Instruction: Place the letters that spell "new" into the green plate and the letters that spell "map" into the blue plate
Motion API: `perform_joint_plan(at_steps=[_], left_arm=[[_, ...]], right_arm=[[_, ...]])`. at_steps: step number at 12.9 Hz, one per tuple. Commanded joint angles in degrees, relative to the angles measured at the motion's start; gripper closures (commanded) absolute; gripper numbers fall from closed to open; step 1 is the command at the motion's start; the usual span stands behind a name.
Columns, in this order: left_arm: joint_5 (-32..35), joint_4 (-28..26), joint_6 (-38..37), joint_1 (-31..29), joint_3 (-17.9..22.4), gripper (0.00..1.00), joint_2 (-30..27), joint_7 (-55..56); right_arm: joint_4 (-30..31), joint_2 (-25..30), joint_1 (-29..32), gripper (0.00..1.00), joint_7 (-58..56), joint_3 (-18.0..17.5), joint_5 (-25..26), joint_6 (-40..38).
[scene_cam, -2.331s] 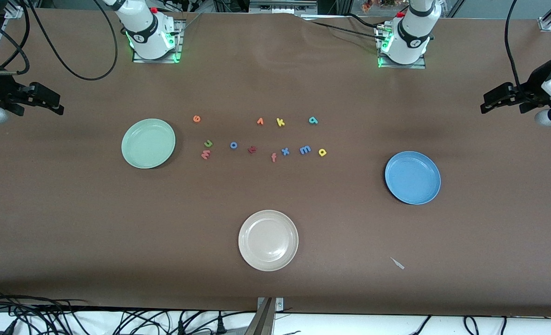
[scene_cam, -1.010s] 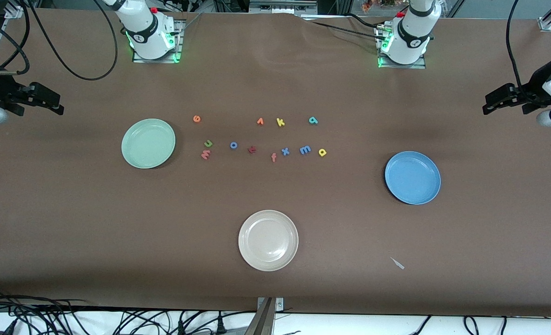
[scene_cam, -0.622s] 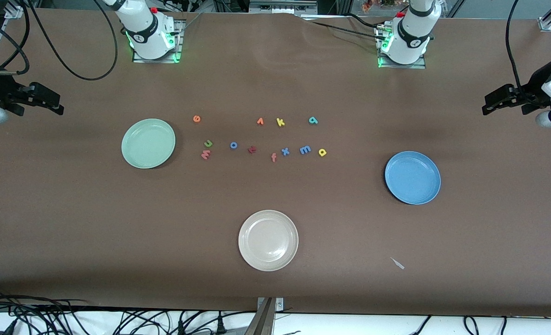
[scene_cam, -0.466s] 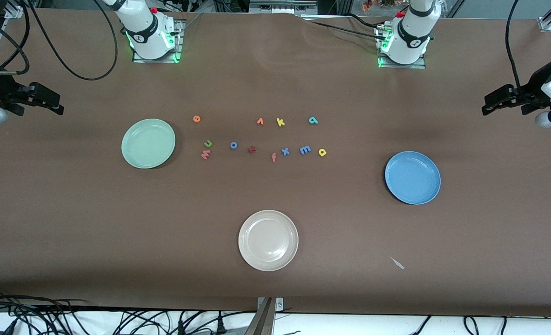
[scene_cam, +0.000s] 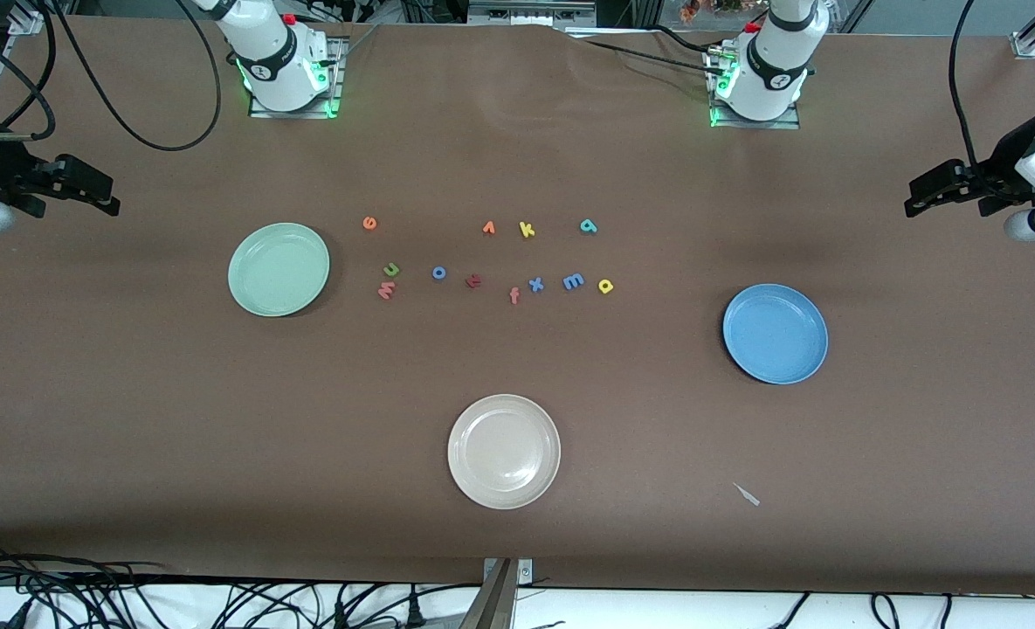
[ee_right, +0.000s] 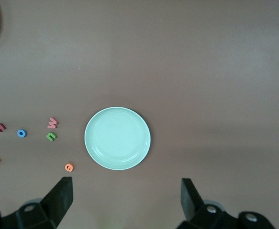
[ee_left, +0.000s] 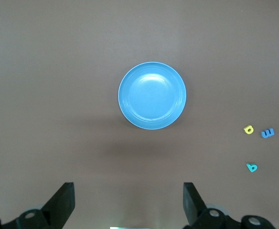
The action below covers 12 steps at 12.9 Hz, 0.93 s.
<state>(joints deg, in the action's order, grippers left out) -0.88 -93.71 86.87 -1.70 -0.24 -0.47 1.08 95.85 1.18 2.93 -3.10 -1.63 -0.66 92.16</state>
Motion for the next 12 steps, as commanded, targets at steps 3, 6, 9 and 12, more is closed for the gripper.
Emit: perform_joint_plan(at_steps=[3, 6, 9, 12], left_arm=[[1.4, 0.81, -0.03, -0.49, -0.64, 0.0, 0.2, -0.64], [1.4, 1.43, -0.12, -0.14, -0.55, 0.0, 1.08, -0.9], [-1.04, 1.96, -0.03, 1.09, -1.42, 0.0, 5.91, -0.2], [-3.07, 1.26, 3.45, 3.98, -3.35, 0.0, 10.13, 0.15]], right_arm=[[0.92, 1.2, 0.76, 0.0, -0.07, -0.56, 0.22, -0.14], [0.92, 1.2, 0.76, 0.0, -0.07, -0.56, 0.22, -0.14], [0.83, 1.11, 0.76, 0.0, -0.33, -0.56, 0.22, -0.22], [0.83, 0.76, 0.67, 0.0, -0.24, -0.83, 0.31, -0.31]])
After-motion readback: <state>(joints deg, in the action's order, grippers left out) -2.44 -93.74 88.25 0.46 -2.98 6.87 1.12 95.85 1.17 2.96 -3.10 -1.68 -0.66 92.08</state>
